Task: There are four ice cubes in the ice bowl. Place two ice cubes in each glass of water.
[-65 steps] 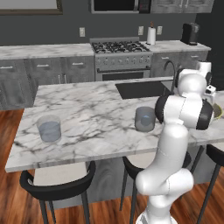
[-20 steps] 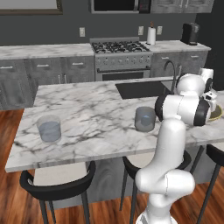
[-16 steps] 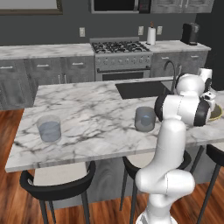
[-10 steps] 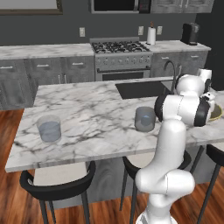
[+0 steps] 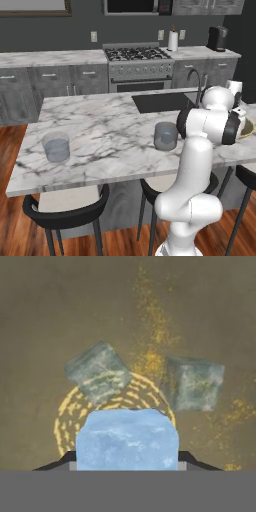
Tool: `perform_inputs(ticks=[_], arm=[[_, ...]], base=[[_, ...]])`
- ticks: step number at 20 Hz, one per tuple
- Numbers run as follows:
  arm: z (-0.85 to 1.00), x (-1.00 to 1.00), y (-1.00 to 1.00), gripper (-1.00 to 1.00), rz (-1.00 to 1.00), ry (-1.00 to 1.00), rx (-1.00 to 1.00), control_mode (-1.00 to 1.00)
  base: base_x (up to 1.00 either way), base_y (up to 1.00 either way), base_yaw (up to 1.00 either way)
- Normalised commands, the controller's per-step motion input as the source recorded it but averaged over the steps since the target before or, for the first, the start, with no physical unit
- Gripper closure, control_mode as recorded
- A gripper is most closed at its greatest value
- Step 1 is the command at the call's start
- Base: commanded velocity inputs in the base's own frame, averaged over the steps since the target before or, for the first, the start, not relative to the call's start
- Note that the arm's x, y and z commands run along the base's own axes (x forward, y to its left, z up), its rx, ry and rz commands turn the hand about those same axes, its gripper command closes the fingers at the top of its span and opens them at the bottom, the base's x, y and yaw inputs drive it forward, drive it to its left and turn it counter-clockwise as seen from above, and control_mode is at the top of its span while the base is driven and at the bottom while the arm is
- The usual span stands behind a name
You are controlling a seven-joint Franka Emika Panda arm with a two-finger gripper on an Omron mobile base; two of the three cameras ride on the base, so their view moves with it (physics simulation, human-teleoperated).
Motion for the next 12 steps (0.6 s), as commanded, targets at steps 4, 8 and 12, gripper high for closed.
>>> perform_inputs(ticks=[4, 8, 12], arm=[[0.0, -0.02, 0.0, 1.0, 0.0, -0.01, 0.0, -1.0], [0.18, -0.24, -0.01, 1.0, 0.0, 0.0, 0.0, -1.0], [0.93, -0.73, 0.03, 1.0, 0.0, -0.01, 0.0, -1.0]], base=[[0.0, 0.0, 0.0], [0.0, 0.0, 0.0], [0.0, 0.0, 0.0]])
